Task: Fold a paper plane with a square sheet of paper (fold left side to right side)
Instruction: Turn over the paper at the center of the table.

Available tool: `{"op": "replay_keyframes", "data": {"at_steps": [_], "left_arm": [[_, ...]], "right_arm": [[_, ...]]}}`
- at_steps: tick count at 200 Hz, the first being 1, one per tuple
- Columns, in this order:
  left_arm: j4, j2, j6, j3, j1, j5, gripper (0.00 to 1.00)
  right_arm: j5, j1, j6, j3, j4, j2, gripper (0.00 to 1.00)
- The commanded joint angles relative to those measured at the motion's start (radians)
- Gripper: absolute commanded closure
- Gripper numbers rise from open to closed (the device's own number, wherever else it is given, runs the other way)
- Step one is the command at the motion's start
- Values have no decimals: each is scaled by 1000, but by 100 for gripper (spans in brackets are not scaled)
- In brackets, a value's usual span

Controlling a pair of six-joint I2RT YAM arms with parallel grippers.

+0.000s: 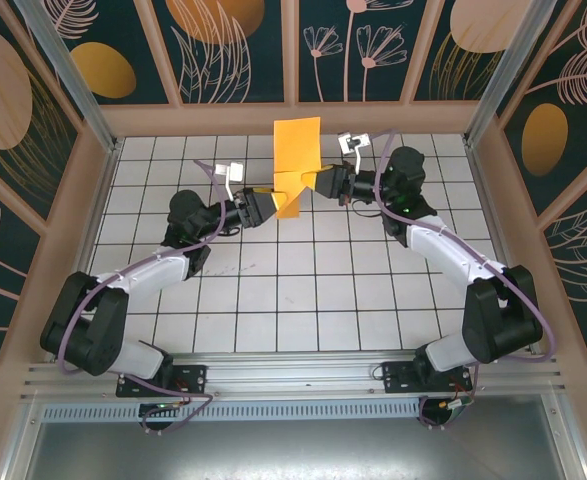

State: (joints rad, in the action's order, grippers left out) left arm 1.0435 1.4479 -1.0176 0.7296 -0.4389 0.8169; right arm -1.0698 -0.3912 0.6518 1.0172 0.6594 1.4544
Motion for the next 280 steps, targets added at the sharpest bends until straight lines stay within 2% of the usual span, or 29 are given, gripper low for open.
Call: {"op": "replay_keyframes", "data": {"at_steps": [1,52,76,96,103,113,130,137,145,158,186,212,230,246,280], "left_arm": [[171,-2,-72,24,-1,52,25],[141,-31,-58,13,-1,31,79],[-14,-62,25,24,-2,1,87],[-287,-119,172,49,-8,-80,96],[-436,-147,256,71,-16,-134,98],[-670,-185,408,115,-47,-272,100],[-1051,-211,598,234,-159,-623,100],[-1167,-198,625,292,-197,-750,100],[-1261,-178,629,333,-226,-846,100],[-1396,-135,606,380,-288,-1029,100],[-1674,51,519,540,-430,-1363,100],[-1887,236,401,701,-502,-1534,100],[-2002,341,323,787,-523,-1596,100],[-2057,415,273,833,-528,-1606,100],[-2136,587,217,908,-529,-1560,100]], "right_arm": [[-38,-3,41,18,79,-8,98],[-23,4,60,0,62,-15,89],[28,22,-10,-12,-64,-45,66],[158,62,-143,-9,-302,-99,48],[256,76,-201,-6,-405,-125,42],[467,78,-290,18,-589,-158,35],[890,80,-341,36,-796,-199,29],[1034,83,-338,34,-860,-213,25],[1172,89,-328,25,-914,-228,21],[1314,97,-313,-5,-956,-258,16],[1426,103,-316,-87,-954,-331,6],[1453,107,-314,-127,-955,-373,3],[1461,107,-317,-139,-961,-387,2],[1458,109,-315,-151,-959,-395,2],[1464,109,-320,-170,-955,-406,1]]}}
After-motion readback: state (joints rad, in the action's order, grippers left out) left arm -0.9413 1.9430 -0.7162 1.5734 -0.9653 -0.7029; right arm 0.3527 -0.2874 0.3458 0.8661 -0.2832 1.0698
